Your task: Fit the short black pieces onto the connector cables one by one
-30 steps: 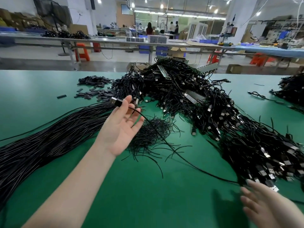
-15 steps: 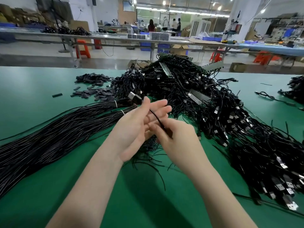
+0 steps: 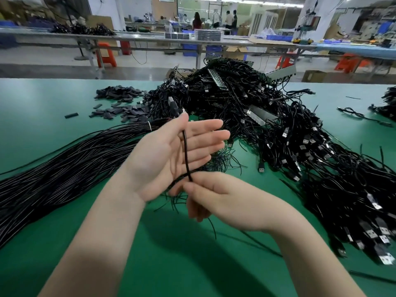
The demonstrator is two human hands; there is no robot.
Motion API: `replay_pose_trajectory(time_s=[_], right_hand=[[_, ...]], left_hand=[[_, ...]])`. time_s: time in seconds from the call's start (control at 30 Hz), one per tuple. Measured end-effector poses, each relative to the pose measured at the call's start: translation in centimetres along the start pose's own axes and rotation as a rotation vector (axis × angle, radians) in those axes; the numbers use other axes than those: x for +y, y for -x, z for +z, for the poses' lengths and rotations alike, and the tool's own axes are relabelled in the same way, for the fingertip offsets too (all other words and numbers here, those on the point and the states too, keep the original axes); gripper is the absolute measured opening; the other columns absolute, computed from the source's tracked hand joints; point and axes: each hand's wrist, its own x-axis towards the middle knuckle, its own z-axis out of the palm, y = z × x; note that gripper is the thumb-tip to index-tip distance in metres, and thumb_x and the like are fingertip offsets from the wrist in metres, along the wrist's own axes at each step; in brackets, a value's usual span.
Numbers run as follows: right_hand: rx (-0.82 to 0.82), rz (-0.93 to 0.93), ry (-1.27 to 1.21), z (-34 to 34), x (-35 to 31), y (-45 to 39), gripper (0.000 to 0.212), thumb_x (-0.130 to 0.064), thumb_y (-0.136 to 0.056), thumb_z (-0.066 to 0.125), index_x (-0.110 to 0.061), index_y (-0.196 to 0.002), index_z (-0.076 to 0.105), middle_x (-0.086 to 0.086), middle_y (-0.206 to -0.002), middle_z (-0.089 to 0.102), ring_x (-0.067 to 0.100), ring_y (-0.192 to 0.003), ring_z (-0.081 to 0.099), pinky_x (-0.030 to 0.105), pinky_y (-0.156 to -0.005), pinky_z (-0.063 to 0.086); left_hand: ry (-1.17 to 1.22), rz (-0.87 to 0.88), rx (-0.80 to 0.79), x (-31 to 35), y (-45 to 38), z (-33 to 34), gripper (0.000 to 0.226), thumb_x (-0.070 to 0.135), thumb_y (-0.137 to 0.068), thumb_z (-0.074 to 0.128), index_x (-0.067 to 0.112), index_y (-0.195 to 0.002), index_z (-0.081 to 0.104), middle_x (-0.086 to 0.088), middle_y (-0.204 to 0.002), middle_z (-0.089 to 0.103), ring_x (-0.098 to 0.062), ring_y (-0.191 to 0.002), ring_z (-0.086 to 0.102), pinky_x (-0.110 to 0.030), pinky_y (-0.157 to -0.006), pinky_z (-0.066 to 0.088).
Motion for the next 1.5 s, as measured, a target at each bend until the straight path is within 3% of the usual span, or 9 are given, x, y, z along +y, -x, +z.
replay_pose_trajectory(time_s=[0.13, 0.33, 0.53, 0.67, 0.87, 1.07, 1.27, 1.37, 1.5], right_hand=[[-0.171, 0.116, -0.007, -0.4, 1.5, -0.3, 0.032, -0.034, -0.103, 0.041, -0.017, -0.113, 0.067, -0.004, -0.072, 0.063, 0.018, -0.070, 0.059, 0.035, -0.079, 0.052], [0.202, 0.142, -0.004, -3.7, 2.9, 0.8, 0.043, -0.065, -0.067, 0.068, -0.023, -0.059, 0.066, 0.000, -0.053, 0.040, 0.014, -0.049, 0.034, 0.022, -0.045, 0.030], [0.404, 0.033, -0.246, -4.8, 1.1, 2.0, 0.040, -0.040, -0.097, 0.050, -0.018, -0.070, 0.071, -0.011, -0.051, 0.037, 0.010, -0.049, 0.033, 0.015, -0.046, 0.032], [0.413, -0.077, -0.230, -3.6, -0.2, 1.9, 0.033, -0.029, -0.102, 0.045, -0.010, -0.093, 0.071, -0.014, -0.052, 0.040, 0.009, -0.051, 0.035, 0.021, -0.050, 0.030], [0.155, -0.189, -0.568, -2.2, -0.8, 1.3, 0.027, -0.029, -0.096, 0.043, -0.014, -0.090, 0.065, -0.005, -0.057, 0.036, 0.008, -0.050, 0.033, 0.016, -0.048, 0.033], [0.052, -0.222, -0.505, -1.7, -0.1, 1.0, 0.027, -0.026, -0.101, 0.040, -0.015, -0.093, 0.064, -0.008, -0.057, 0.040, 0.009, -0.049, 0.037, 0.016, -0.050, 0.036], [-0.093, 0.007, -0.296, -0.8, 2.0, -0.2, 0.038, -0.040, -0.101, 0.043, -0.021, -0.079, 0.068, -0.007, -0.053, 0.035, 0.013, -0.048, 0.035, 0.021, -0.050, 0.036], [0.101, 0.177, -0.069, -1.2, 2.9, -0.6, 0.051, -0.052, -0.093, 0.052, -0.015, -0.057, 0.046, -0.005, -0.052, 0.027, 0.014, -0.048, 0.025, 0.025, -0.046, 0.025], [0.379, 0.137, -0.146, -2.8, 2.3, 0.2, 0.050, -0.054, -0.088, 0.056, -0.014, -0.060, 0.047, -0.004, -0.052, 0.029, 0.014, -0.048, 0.022, 0.027, -0.048, 0.019]], left_hand=[[0.107, -0.008, -0.187, 0.8, 1.1, 0.0, 0.047, 0.047, -0.088, 0.038, 0.024, -0.087, 0.079, -0.004, -0.091, 0.077, -0.018, -0.085, 0.074, -0.029, -0.073, 0.059], [-0.150, -0.162, -0.400, 1.2, 2.0, 0.5, 0.048, 0.039, -0.087, 0.033, 0.019, -0.066, 0.071, -0.010, -0.060, 0.071, -0.022, -0.055, 0.067, -0.026, -0.060, 0.052], [-0.617, -0.545, -0.372, -0.4, -0.1, 1.6, 0.048, 0.036, -0.103, 0.018, 0.023, -0.112, 0.063, -0.013, -0.120, 0.069, -0.015, -0.098, 0.068, -0.016, -0.085, 0.048], [-0.435, -0.158, -0.050, -1.6, -0.3, 0.4, 0.038, 0.036, -0.097, 0.043, 0.014, -0.120, 0.063, 0.003, -0.111, 0.074, -0.011, -0.109, 0.066, -0.037, -0.106, 0.045], [0.131, -0.061, -0.181, -0.4, 0.4, -0.6, 0.054, 0.028, -0.094, 0.033, -0.003, -0.129, 0.058, -0.002, -0.079, 0.063, -0.021, -0.095, 0.068, -0.028, -0.086, 0.053], [0.133, 0.000, -0.119, 0.1, 0.4, -0.3, 0.059, 0.041, -0.093, 0.028, 0.006, -0.124, 0.064, -0.014, -0.124, 0.067, -0.027, -0.126, 0.054, -0.034, -0.103, 0.044], [0.162, 0.058, -0.046, 1.7, 1.4, 0.7, 0.052, 0.044, -0.090, 0.035, 0.019, -0.078, 0.079, -0.001, -0.078, 0.075, -0.014, -0.071, 0.073, -0.024, -0.064, 0.058], [0.030, -0.032, -0.116, 2.4, 2.2, 0.2, 0.049, 0.041, -0.092, 0.039, 0.022, -0.052, 0.061, 0.007, -0.040, 0.050, -0.009, -0.034, 0.046, -0.019, -0.045, 0.043], [-0.481, -0.239, -0.204, 1.2, 1.9, -0.4, 0.053, 0.048, -0.090, 0.039, 0.017, -0.062, 0.071, 0.002, -0.038, 0.050, -0.006, -0.029, 0.034, -0.016, -0.039, 0.028]])
